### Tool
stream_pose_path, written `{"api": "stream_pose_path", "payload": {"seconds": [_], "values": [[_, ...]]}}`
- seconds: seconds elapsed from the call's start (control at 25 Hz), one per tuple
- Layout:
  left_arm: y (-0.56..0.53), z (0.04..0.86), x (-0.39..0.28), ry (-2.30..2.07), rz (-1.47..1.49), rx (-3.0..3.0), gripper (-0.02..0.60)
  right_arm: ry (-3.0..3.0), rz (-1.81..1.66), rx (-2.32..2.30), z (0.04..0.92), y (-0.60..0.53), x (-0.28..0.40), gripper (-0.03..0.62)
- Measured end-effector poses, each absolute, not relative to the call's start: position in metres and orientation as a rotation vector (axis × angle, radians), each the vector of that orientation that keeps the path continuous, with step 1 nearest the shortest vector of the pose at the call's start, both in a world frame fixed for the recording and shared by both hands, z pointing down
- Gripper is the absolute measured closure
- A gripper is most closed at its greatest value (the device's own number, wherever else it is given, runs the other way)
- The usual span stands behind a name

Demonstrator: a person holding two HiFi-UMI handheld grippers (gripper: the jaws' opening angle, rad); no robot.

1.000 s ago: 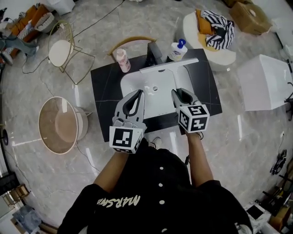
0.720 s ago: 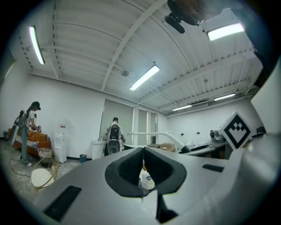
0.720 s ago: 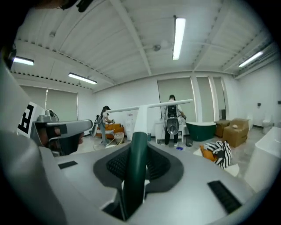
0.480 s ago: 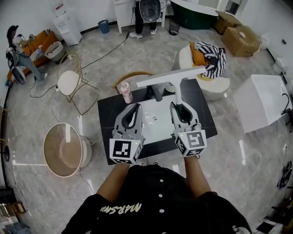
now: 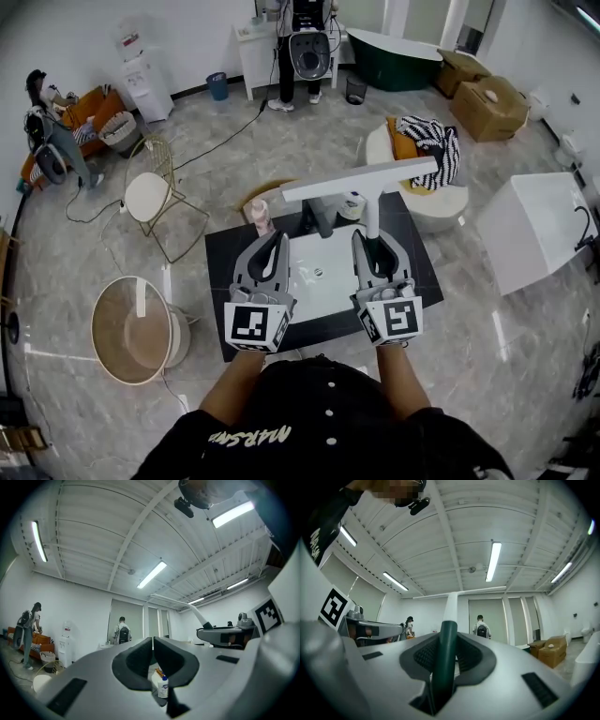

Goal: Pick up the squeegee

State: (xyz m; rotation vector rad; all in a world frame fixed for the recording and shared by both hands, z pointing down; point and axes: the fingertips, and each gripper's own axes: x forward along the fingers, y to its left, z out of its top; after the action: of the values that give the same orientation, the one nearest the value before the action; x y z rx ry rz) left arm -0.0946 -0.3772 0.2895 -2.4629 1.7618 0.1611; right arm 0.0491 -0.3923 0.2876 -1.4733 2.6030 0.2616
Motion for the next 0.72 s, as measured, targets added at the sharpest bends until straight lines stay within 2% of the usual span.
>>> {"api": "stream_pose_path", "payload": {"seconds": [0.72], "values": [[-0.3812, 0.2939, -0.0908, 1.784, 0.138, -2.450, 0.563, 2.618, 0.294, -1.442, 0.2868, -0.3913, 0.0422, 0.525]]}}
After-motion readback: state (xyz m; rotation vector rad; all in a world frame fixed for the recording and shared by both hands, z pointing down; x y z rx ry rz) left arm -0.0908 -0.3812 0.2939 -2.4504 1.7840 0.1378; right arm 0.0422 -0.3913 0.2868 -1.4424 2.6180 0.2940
